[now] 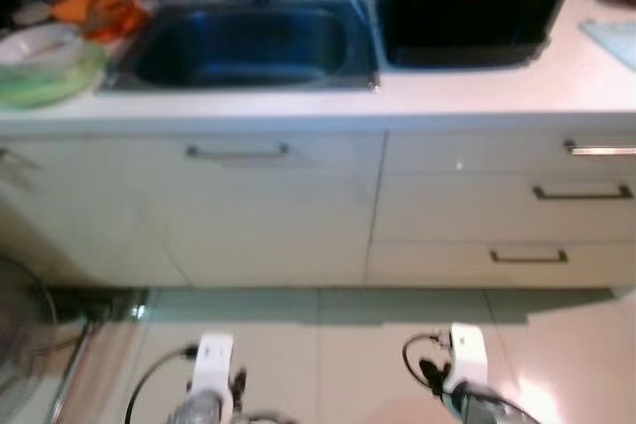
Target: Kitchen organization
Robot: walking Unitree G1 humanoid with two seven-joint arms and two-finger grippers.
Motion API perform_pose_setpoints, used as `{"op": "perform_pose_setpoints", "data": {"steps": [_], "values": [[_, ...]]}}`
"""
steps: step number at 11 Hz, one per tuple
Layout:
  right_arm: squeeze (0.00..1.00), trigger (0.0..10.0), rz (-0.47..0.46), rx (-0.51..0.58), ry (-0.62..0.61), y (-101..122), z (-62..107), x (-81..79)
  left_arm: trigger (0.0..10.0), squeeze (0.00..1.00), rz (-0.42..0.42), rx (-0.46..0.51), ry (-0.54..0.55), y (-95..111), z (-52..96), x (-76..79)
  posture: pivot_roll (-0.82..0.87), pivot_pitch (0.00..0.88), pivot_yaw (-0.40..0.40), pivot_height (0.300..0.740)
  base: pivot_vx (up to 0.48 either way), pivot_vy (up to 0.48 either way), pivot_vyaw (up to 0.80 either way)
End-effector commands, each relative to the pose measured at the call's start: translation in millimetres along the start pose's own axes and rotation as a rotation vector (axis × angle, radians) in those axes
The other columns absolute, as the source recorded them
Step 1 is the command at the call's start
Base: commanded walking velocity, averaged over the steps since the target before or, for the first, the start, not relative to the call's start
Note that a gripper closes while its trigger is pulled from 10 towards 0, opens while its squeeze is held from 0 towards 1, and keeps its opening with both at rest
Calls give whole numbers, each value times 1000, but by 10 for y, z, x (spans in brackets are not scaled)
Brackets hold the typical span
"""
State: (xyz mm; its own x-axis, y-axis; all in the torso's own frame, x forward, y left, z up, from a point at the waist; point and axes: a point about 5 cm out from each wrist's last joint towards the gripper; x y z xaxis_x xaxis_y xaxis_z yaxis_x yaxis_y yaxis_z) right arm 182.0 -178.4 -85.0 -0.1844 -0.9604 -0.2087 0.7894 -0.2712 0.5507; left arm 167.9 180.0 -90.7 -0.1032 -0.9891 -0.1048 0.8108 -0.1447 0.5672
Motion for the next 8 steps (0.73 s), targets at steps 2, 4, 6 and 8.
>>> {"op": "perform_pose_setpoints", "data": {"steps": [2,4,6,8], "values": [[0,10000,10,-5,35,4,-23,-120,10000,0,-12,-3,29,-10,8,-109,16,29,37,740,0,236,0],[0,10000,14,3,46,25,-28,-141,10000,0,-32,-3,33,-16,10,-111,17,21,39,740,0,0,0],[0,10000,28,17,49,69,-35,-155,10000,0,-40,0,40,-15,12,-121,17,14,40,740,0,0,0],[0,10000,52,67,19,183,-34,-94,10000,0,-22,19,56,3,13,-135,21,20,40,740,0,0,0]]}}
Point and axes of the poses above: a point about 5 cm out from each wrist's last joint towards the gripper, its own z axis pointing back from the gripper into the wrist, its own y axis along the axis of the wrist's last joint, x = y × z, and after that the axes turned 7 degrees about -z, right-handed
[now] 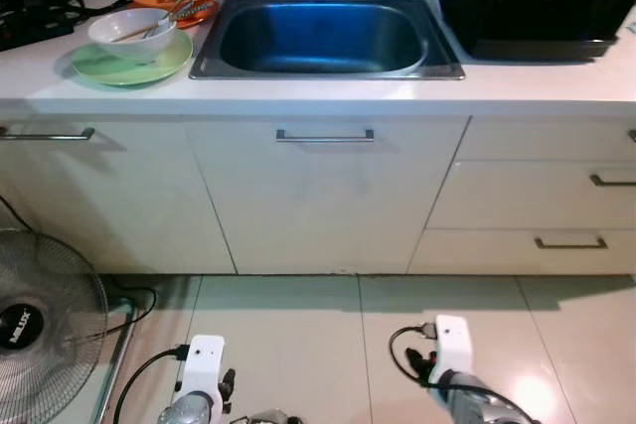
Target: Kitchen organization
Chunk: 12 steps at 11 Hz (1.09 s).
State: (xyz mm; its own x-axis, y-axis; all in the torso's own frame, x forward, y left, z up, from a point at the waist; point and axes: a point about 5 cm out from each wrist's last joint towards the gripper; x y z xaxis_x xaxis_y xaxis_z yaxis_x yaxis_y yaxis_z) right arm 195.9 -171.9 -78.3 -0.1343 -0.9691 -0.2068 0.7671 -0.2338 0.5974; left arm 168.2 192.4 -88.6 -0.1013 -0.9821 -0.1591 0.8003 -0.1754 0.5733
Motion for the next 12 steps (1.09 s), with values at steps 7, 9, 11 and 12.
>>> {"op": "perform_pose_setpoints", "data": {"steps": [7,9,11,12], "values": [[0,10000,44,123,28,415,-47,-43,10000,0,28,57,35,113,-13,-59,18,44,36,740,0,0,0],[0,10000,34,113,43,363,-50,-84,10000,0,18,52,44,96,-10,-64,17,46,37,740,0,0,0],[0,10000,32,120,49,381,-53,-99,10000,0,11,67,50,135,-15,-71,18,45,36,740,0,0,0],[0,10000,35,125,49,401,-55,-103,10000,0,9,76,53,160,-19,-73,17,46,36,740,0,0,0]]}}
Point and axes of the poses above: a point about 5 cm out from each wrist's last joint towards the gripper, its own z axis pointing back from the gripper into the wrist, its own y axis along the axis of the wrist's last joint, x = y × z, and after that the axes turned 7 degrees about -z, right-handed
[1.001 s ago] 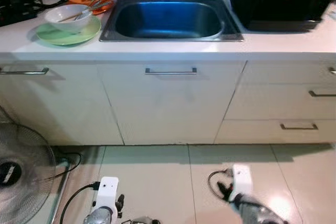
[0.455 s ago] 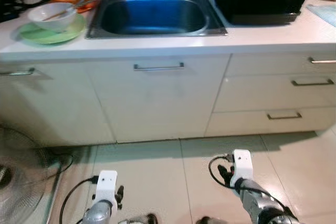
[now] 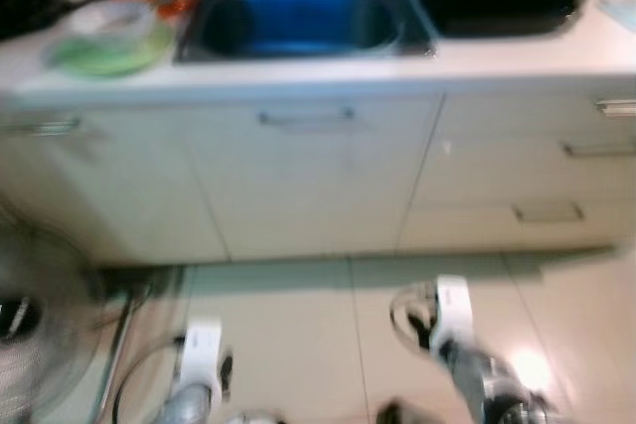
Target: Kitchen organization
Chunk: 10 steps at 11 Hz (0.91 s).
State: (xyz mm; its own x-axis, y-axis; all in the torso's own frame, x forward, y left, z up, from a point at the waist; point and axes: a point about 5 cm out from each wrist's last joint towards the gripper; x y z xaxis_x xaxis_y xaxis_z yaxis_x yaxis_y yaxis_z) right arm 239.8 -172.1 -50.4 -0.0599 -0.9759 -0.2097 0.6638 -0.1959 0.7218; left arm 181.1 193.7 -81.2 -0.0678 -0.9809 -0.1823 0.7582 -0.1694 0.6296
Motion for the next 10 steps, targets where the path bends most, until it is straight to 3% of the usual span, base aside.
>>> {"op": "perform_pose_setpoints", "data": {"steps": [1,4,6,8,10], "values": [[0,10000,-12,-17,-10,-58,13,12,10000,0,-14,16,22,33,-5,-46,15,46,37,740,0,0,0],[0,10000,-13,11,3,33,-9,-10,10000,0,-56,62,77,132,-18,-180,17,45,36,740,0,0,0],[0,10000,13,82,21,210,-39,-48,10000,0,-67,121,116,265,-30,-277,17,48,36,740,0,0,0],[0,10000,84,243,49,630,-77,-144,10000,0,-64,333,135,777,-56,-304,22,47,32,740,0,0,0],[0,10000,71,438,83,1052,-57,-276,10000,0,-3,549,141,1281,-4,-280,23,48,29,740,0,0,0]]}}
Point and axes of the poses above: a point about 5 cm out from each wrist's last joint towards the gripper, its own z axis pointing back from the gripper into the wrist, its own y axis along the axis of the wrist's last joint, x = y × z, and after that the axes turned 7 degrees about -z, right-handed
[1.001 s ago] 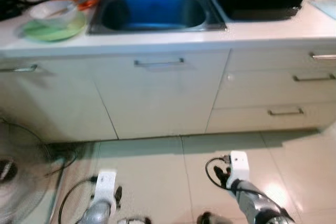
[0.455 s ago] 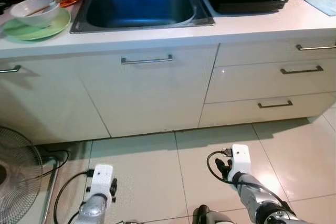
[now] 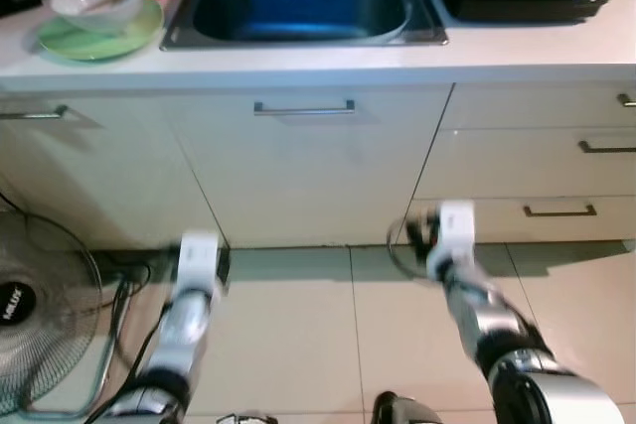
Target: Kitchen organization
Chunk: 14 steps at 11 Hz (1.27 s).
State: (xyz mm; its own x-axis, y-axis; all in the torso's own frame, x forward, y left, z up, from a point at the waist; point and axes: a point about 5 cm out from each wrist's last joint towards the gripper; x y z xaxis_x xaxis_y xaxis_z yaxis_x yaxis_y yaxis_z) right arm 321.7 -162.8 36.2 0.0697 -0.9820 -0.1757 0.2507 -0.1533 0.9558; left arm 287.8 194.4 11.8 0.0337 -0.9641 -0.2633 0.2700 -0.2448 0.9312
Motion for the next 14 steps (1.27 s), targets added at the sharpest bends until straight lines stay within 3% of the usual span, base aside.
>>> {"op": "perform_pose_setpoints", "data": {"steps": [1,4,5,8,9,11,14], "values": [[0,10000,-3,75,17,124,-36,-62,10000,0,17,60,14,109,-28,-17,20,49,26,740,0,0,0],[0,10000,2,358,85,752,-155,-288,10000,0,32,363,2,828,-155,59,21,34,18,740,0,0,0],[0,10000,-2,480,98,1046,-155,-381,10000,0,53,512,13,1258,-160,57,21,22,16,740,0,0,0],[0,10000,-50,553,151,1245,-146,-593,10000,0,78,584,7,1500,-142,114,24,3,13,740,0,0,0],[0,10000,-53,545,203,1277,-156,-766,10000,0,141,637,2,1734,-71,202,24,0,18,740,0,0,0],[0,10000,-65,516,220,1223,-154,-852,10000,0,140,622,-29,1757,-29,345,36,0,6,740,0,0,0],[0,10000,-79,485,214,1188,-163,-819,10000,0,175,573,5,1713,-5,298,47,0,0,740,0,0,258]]}}
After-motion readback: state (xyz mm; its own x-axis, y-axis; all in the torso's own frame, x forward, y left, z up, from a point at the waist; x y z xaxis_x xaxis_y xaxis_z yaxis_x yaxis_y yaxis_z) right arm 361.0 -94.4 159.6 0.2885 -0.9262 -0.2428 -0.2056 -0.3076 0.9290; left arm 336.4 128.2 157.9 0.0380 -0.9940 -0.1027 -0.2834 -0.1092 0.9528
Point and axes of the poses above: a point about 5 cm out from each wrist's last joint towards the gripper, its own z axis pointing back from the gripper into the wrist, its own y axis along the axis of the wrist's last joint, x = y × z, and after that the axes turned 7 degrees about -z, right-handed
